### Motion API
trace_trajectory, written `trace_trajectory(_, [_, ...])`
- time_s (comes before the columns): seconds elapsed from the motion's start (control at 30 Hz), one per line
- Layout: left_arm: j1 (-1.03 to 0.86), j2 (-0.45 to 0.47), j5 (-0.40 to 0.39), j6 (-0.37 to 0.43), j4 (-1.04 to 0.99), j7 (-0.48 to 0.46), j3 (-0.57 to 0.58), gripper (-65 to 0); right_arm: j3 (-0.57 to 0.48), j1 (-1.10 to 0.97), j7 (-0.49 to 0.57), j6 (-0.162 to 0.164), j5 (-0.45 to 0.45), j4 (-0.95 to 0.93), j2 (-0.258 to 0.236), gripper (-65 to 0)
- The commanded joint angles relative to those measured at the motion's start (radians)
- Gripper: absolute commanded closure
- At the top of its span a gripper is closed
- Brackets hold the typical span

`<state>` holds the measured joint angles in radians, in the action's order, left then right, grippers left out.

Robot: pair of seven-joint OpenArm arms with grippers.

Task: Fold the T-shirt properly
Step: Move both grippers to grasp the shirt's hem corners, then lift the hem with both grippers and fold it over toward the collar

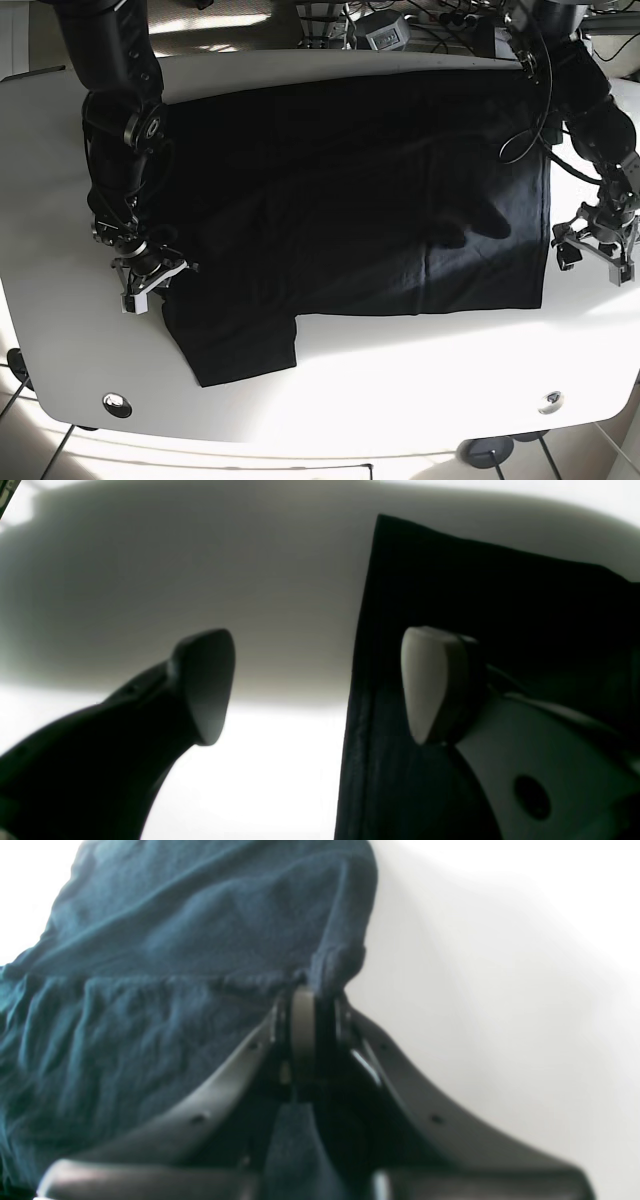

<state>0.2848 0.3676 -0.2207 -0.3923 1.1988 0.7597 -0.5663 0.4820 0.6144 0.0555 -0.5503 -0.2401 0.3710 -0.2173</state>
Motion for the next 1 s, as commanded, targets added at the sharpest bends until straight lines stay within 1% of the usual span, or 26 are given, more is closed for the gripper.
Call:
trace_trajectory(0.03, [0.084, 0.026, -0.009, 0.0, -0.109, -0.026, 0.032, -49.2, 0.001, 0.025, -0.01, -0.004, -0.008, 0.007, -0.008, -3.5])
trace_trajectory(0.1, [0.141, 0.037, -0.009, 0.0, -0.23, -0.088, 0.058, -49.2, 0.001, 0.023, -0.01, -0.004, -0.008, 0.009, -0.006, -3.5])
trace_trajectory(0.13, [0.175, 0.051, -0.01, 0.0, -0.323, -0.13, 0.091, -49.2, 0.001, 0.023, -0.01, -0.004, -0.008, 0.009, -0.004, -3.5])
trace_trajectory(0.2, [0.236, 0.054, -0.013, -0.003, -0.443, -0.17, 0.147, -49.2, 0.001, 0.023, -0.01, -0.004, -0.008, 0.009, -0.004, -3.5])
trace_trajectory(0.23, [0.25, 0.058, -0.013, -0.012, -0.472, -0.18, 0.162, -49.2, 0.001, 0.022, -0.01, -0.004, -0.008, 0.009, -0.004, -3.5])
trace_trajectory(0.3, [0.275, 0.06, -0.013, -0.061, -0.547, -0.207, 0.188, -49.2, 0.002, 0.02, -0.01, -0.004, -0.006, 0.009, -0.009, -3.5])
trace_trajectory(0.4, [0.33, 0.055, -0.013, -0.084, -0.649, -0.246, 0.237, -49.2, 0.002, 0.019, -0.01, -0.007, -0.005, 0.009, -0.009, -3.5])
trace_trajectory(0.5, [0.362, 0.051, -0.013, -0.084, -0.732, -0.288, 0.254, -49.2, 0.002, 0.017, -0.01, -0.012, 0.058, 0.009, -0.012, -3.5])
trace_trajectory(0.53, [0.376, 0.044, -0.013, -0.084, -0.753, -0.291, 0.256, -48.1, 0.001, 0.015, -0.01, -0.012, 0.08, 0.009, -0.015, -3.5])
trace_trajectory(0.57, [0.383, 0.037, -0.012, -0.084, -0.756, -0.291, 0.256, -44.9, -0.001, 0.015, -0.01, -0.012, 0.084, 0.009, -0.021, -3.5])
trace_trajectory(0.6, [0.385, 0.034, -0.01, -0.081, -0.756, -0.291, 0.256, -40.0, -0.003, 0.015, -0.01, -0.012, 0.084, 0.009, -0.02, -3.5])
trace_trajectory(0.63, [0.387, 0.032, -0.009, -0.078, -0.755, -0.296, 0.256, -29.0, -0.003, 0.015, -0.012, -0.012, 0.084, 0.009, -0.02, -3.3])
trace_trajectory(0.7, [0.387, 0.032, -0.01, -0.078, -0.755, -0.319, 0.256, -12.1, -0.003, 0.015, -0.012, -0.012, 0.084, 0.009, -0.02, -2.1])
trace_trajectory(0.73, [0.387, 0.032, -0.009, -0.078, -0.755, -0.343, 0.257, -4.7, -0.003, 0.015, -0.012, -0.012, 0.084, 0.009, -0.02, -1.9])
trace_trajectory(0.77, [0.385, 0.032, -0.009, -0.081, -0.755, -0.363, 0.257, -0.1, -0.003, 0.015, -0.012, -0.012, 0.084, 0.009, -0.02, -1.9])
trace_trajectory(0.87, [0.385, 0.034, -0.015, -0.087, -0.753, -0.369, 0.257, 0.0, -0.004, 0.02, -0.012, -0.012, 0.086, 0.01, -0.024, -1.9])
trace_trajectory(0.93, [0.387, 0.035, -0.015, -0.132, -0.713, -0.366, 0.254, 0.0, -0.004, 0.015, -0.019, -0.014, 0.089, 0.092, -0.023, -1.9])
trace_trajectory(1.0, [0.385, 0.035, -0.015, -0.17, -0.62, -0.319, 0.251, 0.0, -0.004, -0.018, -0.059, -0.014, 0.089, 0.184, -0.023, -1.9])
